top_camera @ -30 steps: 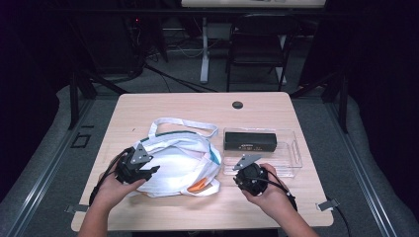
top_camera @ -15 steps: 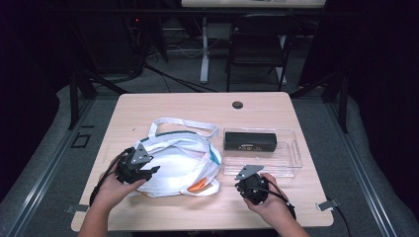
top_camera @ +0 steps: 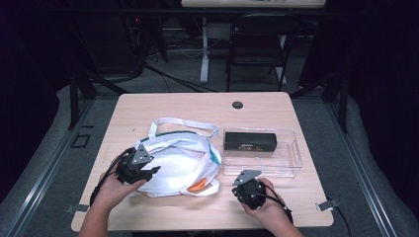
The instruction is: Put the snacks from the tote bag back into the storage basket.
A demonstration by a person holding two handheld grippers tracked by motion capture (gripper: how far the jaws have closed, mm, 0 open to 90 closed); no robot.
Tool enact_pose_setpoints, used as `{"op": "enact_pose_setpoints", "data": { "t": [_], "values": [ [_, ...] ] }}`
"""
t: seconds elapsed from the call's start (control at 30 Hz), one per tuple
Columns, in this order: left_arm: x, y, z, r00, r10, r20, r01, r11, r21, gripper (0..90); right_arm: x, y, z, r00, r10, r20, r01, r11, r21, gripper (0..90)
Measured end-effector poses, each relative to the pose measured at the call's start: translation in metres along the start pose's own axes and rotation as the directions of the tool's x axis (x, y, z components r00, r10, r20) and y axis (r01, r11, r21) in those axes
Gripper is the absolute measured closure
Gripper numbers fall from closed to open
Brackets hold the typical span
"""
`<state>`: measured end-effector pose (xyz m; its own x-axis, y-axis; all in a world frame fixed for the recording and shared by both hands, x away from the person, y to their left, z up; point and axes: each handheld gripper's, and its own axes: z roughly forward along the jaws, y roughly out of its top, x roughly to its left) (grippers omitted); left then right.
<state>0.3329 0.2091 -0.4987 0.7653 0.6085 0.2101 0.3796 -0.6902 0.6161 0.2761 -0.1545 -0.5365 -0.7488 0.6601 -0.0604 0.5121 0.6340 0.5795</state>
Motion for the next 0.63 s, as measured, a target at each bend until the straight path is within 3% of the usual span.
{"op": "enact_pose_setpoints", "data": {
  "t": [0.63],
  "values": [
    [0.0041,-0.001,-0.0025,0.9999,-0.011,-0.005,0.011,0.9999,-0.01,56.4,-0.0035,-0.0061,0.0,0.9998,0.021,-0.006,-0.021,0.999,-0.028,86.1]
  ]
}}
